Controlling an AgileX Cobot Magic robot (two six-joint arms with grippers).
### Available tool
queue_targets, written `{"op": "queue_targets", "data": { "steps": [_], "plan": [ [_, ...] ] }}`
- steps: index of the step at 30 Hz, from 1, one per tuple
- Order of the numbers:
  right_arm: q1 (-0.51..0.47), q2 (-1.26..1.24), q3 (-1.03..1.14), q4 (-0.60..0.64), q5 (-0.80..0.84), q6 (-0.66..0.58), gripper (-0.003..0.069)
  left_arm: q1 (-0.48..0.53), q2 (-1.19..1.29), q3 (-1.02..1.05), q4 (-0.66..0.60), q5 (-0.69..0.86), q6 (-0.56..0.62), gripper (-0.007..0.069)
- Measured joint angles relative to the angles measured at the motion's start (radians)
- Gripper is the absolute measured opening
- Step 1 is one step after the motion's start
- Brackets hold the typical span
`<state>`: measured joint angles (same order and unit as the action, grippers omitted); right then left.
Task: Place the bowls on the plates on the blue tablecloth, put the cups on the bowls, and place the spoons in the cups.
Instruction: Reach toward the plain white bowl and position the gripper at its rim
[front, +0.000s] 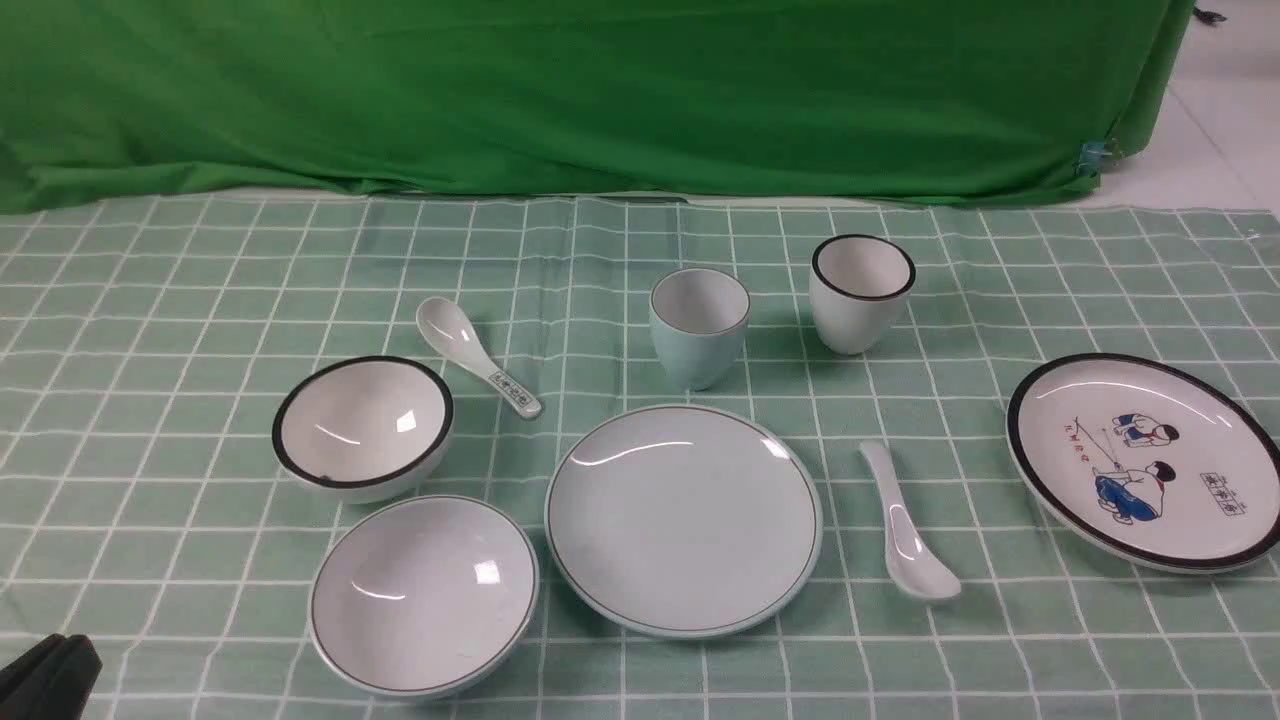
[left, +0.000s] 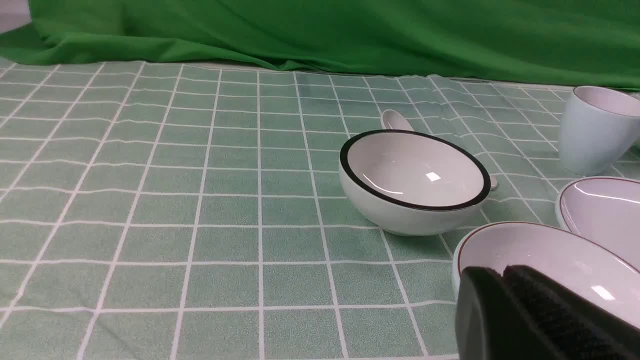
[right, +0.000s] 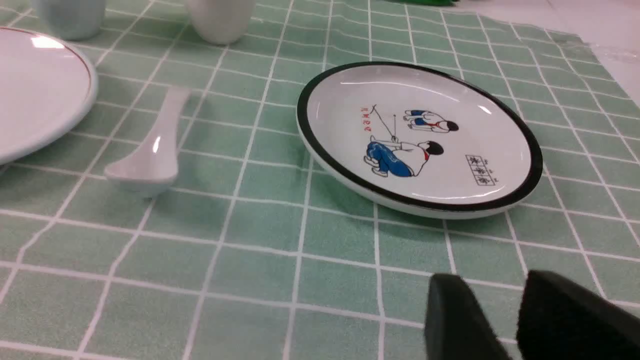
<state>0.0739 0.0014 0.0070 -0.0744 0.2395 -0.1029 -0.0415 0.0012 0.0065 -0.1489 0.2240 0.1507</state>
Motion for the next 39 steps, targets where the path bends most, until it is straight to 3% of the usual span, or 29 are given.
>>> {"op": "queue_targets", "data": {
  "steps": [18, 23, 27, 30, 34, 37, 39],
  "plan": [
    [0.000, 0.000, 0.000, 0.000, 0.000, 0.000, 0.0239, 0.000, 0.000, 0.000, -0.010, -0.009, 0.000, 0.0017],
    [0.000, 0.000, 0.000, 0.000, 0.000, 0.000, 0.0239, 0.000, 0.000, 0.000, -0.216, -0.091, -0.005, 0.0017],
    [0.000, 0.000, 0.000, 0.014, -0.021, 0.014, 0.0239, 0.000, 0.000, 0.000, -0.443, -0.244, -0.030, 0.0017],
    [0.000, 0.000, 0.000, 0.081, -0.068, 0.067, 0.0239, 0.000, 0.000, 0.000, -0.508, -0.330, -0.035, 0.0017],
    [0.000, 0.000, 0.000, 0.250, -0.246, 0.339, 0.0239, 0.000, 0.000, 0.000, -0.537, -0.568, -0.138, 0.0017],
    [-0.001, 0.000, 0.000, 0.275, -0.370, 0.454, 0.0239, 0.000, 0.000, -0.016, -0.441, -0.731, -0.272, 0.0017],
    [-0.001, 0.000, 0.000, 0.276, -0.429, 0.477, 0.0239, 0.000, 0.003, -0.117, -0.323, -0.643, -0.298, 0.0017]
  ]
}}
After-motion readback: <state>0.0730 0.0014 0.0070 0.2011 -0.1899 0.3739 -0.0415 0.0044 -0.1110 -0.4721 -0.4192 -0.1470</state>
